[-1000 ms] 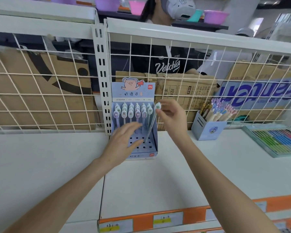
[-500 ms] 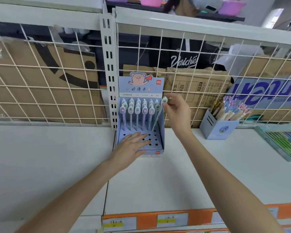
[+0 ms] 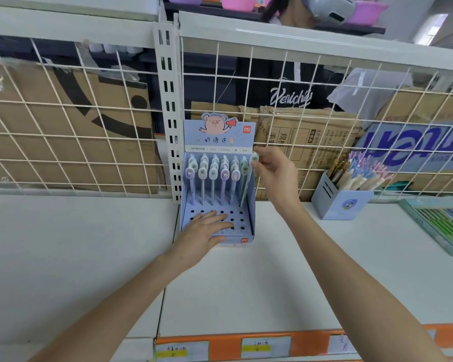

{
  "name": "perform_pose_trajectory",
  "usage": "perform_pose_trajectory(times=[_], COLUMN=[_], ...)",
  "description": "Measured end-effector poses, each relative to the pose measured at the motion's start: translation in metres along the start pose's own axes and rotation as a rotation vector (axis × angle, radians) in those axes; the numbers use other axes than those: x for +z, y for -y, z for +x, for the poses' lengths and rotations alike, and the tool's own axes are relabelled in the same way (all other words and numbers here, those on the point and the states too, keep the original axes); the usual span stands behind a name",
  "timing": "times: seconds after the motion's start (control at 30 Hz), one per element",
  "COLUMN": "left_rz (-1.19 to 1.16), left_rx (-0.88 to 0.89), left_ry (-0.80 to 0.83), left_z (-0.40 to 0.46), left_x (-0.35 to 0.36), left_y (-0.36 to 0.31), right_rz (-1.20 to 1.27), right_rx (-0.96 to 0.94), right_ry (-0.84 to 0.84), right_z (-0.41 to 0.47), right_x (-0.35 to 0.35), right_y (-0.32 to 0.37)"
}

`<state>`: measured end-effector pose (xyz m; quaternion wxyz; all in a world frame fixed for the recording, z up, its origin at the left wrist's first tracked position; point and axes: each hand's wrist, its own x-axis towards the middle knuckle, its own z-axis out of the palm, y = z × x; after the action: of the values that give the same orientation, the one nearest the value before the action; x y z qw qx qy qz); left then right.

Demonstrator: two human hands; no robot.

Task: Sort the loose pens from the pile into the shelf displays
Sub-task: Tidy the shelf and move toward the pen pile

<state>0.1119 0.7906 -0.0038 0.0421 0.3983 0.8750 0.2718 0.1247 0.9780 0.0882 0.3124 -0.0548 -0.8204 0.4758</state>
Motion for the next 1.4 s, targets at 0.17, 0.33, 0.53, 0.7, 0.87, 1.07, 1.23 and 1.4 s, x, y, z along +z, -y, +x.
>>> perform_pose_trajectory(times=[0.17, 0.33, 0.53, 0.7, 0.87, 1.07, 1.23, 1.4], left_rz=[-0.043, -0.064, -0.059, -0.055, -0.028, 0.020, -0.062, 0.075], left_rx=[-0.015, -0.023, -0.017, -0.015, -0.015, 0.046, -0.020, -0.134], left_ry=[-0.007, -0.023, -0.031, -0.033, -0.019, -0.041, -0.308, -0.613], left_z=[0.001, 0.000, 0.001, 0.001, 0.000, -0.010, -0.045, -0.084], left_x=[0.001, 0.003, 0.005, 0.005, 0.006, 0.002, -0.013, -0.035], left_y=[0.002, 0.004, 0.004, 0.005, 0.005, 0.004, -0.004, -0.011], right_rz=[-0.033, -0.216, -0.307, -0.220, -0.190, -0.125, -0.041, -0.006], right_rx=[-0.021, -0.117, -0.150, -0.076, -0.049, 0.009, 0.032, -0.170], right_ry=[0.072, 0.083, 0.066, 0.108, 0.111, 0.154, 0.038, 0.177], right_z=[-0.002, -0.007, -0.013, -0.013, -0.015, -0.020, -0.042, -0.073], right_x=[0.005, 0.010, 0.015, 0.013, 0.010, 0.005, -0.007, 0.021], right_y=[-0.002, -0.015, -0.029, -0.023, -0.019, -0.015, -0.010, 0.008])
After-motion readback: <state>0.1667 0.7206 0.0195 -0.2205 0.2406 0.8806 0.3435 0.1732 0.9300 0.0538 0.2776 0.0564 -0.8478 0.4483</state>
